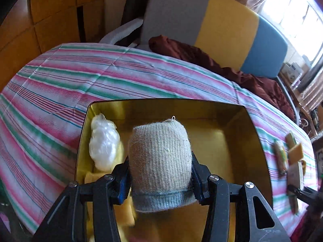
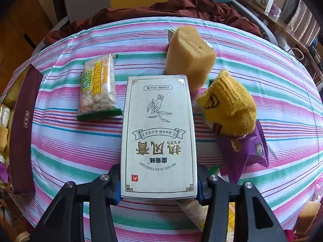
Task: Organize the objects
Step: 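Carry the knit sock into the gold box left while the right gripper grasps the tea box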
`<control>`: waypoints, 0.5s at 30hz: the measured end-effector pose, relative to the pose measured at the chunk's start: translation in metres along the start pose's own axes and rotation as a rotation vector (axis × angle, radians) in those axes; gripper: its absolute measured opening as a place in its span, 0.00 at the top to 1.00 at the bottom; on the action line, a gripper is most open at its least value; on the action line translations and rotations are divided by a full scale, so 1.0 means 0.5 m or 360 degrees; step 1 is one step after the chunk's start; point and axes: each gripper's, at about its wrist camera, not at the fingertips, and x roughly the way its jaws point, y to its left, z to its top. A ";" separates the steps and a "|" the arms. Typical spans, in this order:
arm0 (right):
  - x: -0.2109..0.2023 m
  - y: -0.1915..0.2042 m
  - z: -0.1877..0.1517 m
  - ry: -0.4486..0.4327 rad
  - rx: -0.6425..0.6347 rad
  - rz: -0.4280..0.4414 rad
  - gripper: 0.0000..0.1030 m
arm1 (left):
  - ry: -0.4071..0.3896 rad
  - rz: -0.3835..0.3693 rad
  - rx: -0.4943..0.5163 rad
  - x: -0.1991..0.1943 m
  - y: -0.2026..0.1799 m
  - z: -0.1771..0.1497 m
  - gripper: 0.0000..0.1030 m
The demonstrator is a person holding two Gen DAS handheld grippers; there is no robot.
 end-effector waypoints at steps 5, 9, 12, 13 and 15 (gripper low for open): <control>-0.003 0.000 -0.004 -0.0002 0.0005 0.0003 0.49 | 0.0054 0.0091 -0.0089 0.067 0.030 0.036 0.45; -0.008 -0.007 -0.002 -0.0005 0.0026 0.0010 0.49 | 0.0036 0.0142 -0.0034 0.062 0.028 0.045 0.40; -0.010 -0.006 0.001 -0.0007 0.0031 0.0010 0.49 | -0.0026 0.0154 0.0017 0.026 0.020 0.031 0.32; -0.011 -0.006 0.001 -0.0008 0.0031 0.0011 0.49 | -0.0049 0.0153 0.0037 0.010 0.017 0.022 0.29; -0.015 -0.004 0.001 -0.0018 0.0028 0.0011 0.49 | -0.0100 0.0138 0.0074 -0.023 0.009 0.000 0.25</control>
